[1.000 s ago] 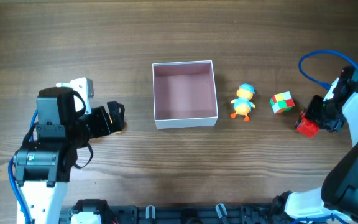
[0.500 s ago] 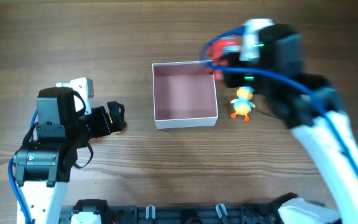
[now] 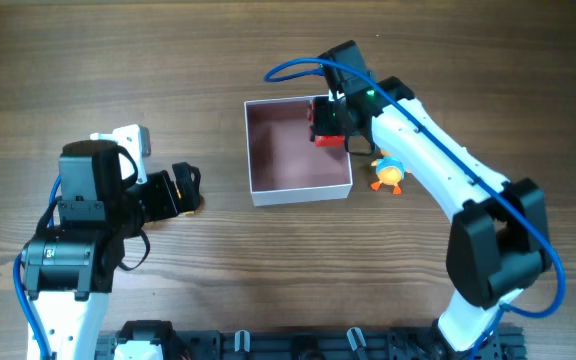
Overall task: Pack container
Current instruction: 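Carry the fire truck into the white box and release it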
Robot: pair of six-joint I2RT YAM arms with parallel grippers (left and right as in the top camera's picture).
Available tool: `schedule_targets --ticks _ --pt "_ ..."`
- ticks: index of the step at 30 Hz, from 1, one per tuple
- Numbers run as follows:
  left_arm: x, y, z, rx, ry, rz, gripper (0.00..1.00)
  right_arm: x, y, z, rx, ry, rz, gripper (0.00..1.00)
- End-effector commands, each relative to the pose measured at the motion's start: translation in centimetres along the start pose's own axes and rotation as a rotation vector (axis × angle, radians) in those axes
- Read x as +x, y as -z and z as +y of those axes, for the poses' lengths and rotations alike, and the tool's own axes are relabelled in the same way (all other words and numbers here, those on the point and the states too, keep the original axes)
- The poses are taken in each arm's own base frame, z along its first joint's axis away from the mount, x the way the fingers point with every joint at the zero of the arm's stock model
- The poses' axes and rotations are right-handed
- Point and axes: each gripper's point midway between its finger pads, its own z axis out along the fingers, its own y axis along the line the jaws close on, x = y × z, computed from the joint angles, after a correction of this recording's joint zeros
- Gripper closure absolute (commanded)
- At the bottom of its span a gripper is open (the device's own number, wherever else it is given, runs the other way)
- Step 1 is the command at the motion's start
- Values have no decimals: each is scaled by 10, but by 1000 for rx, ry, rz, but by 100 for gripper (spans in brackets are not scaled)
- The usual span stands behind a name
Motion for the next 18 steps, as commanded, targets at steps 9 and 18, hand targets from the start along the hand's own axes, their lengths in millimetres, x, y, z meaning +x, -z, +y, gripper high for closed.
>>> schedule_targets --ticks 9,18 --pt "-5 3 -3 4 -4 -17 0 8 -17 -1 6 9 44 64" --pt "-5 3 -3 4 -4 -17 0 -3 11 6 -26 37 -13 20"
